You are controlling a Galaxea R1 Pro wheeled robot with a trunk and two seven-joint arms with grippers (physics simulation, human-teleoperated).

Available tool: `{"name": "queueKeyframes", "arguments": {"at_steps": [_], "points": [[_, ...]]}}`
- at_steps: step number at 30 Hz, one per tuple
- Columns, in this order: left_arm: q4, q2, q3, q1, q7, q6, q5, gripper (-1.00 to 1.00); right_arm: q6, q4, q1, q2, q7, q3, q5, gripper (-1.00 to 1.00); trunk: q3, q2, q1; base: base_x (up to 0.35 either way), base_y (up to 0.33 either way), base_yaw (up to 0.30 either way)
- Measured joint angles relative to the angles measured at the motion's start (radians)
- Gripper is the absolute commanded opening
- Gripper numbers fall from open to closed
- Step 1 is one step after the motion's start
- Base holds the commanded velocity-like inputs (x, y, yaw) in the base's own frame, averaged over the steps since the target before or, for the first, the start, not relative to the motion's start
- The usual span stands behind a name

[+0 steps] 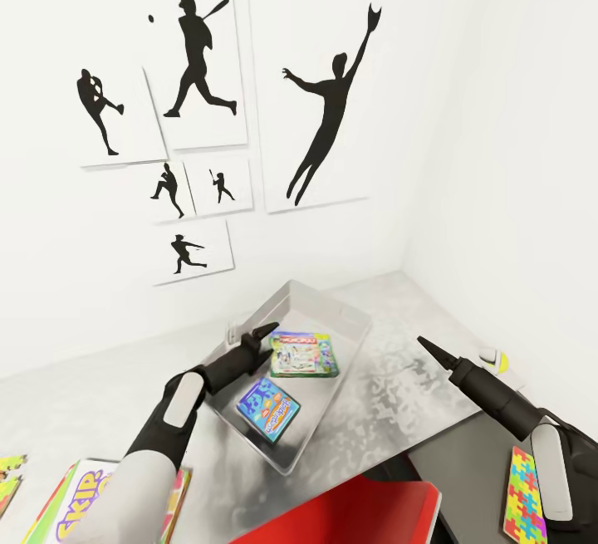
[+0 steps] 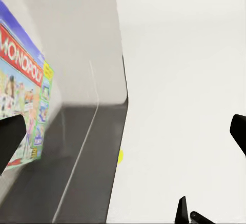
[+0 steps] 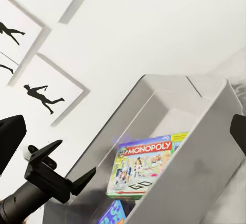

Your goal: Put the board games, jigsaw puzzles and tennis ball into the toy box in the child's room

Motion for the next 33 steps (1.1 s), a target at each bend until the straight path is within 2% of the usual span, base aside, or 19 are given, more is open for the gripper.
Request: {"name": "queueKeyframes", "arguments": {"at_steps": [6,9,12,22,28,33], "points": [[-0.043,0.013,0.004,0.000,0.004,0.076,-0.003,1.00,0.000,0.000,0.000,0.000,0.000,0.000,0.000,1.00,0.000,0.000,0.000,0.000,0.000,0.000],[-0.075,0.034,0.004,0.000,0.005,0.138,0.002,1.00,0.000,0.000,0.000,0.000,-0.001,0.000,0.001,1.00,0.000,0.000,0.000,0.000,0.000,0.000],[-0.090,0.045,0.005,0.000,0.006,0.173,0.001,1.00,0.000,0.000,0.000,-0.001,0.000,0.000,0.001,1.00,0.000,0.000,0.000,0.000,0.000,0.000],[-0.107,0.093,0.005,0.000,0.007,0.241,0.010,1.00,0.000,0.000,0.000,0.000,-0.001,0.000,0.001,1.00,0.000,0.000,0.000,0.000,0.000,0.000],[-0.149,0.102,0.004,0.000,0.008,0.289,0.013,1.00,0.000,0.000,0.000,0.001,-0.001,0.001,0.002,1.00,0.000,0.000,0.000,0.000,0.000,0.000],[-0.160,0.106,0.004,0.000,0.007,0.302,0.015,1.00,0.000,0.000,0.000,0.001,0.000,0.000,0.002,1.00,0.000,0.000,0.000,0.000,0.000,0.000]]}}
